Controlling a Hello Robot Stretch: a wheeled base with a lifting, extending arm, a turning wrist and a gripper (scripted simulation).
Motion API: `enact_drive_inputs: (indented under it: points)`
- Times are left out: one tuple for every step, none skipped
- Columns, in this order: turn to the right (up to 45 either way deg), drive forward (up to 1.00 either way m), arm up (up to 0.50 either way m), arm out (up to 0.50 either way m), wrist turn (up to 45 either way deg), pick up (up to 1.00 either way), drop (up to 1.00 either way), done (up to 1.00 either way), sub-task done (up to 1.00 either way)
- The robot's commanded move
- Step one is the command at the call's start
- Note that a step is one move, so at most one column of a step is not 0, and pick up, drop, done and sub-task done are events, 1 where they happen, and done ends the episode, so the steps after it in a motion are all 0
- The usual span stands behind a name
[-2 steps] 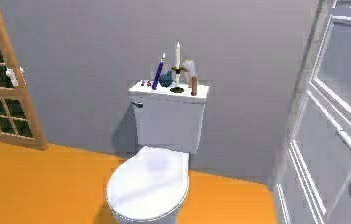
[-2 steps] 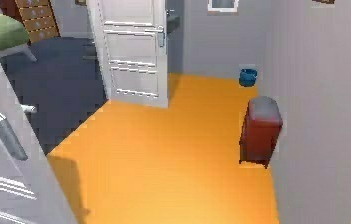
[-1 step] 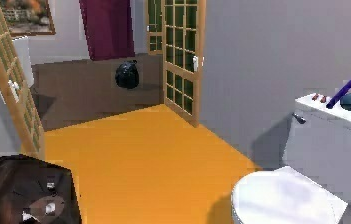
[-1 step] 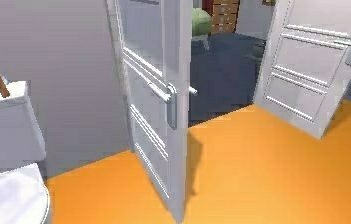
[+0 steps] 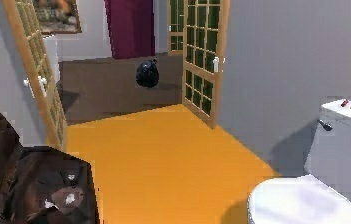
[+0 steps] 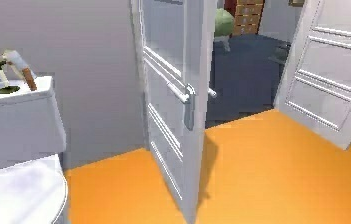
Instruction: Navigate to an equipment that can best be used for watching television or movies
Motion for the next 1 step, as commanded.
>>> enact_drive_inputs:
  points:
    - [0.0, 1.0, 0.0, 0.0, 0.0, 0.0, 0.0, 0.0, 0.0]
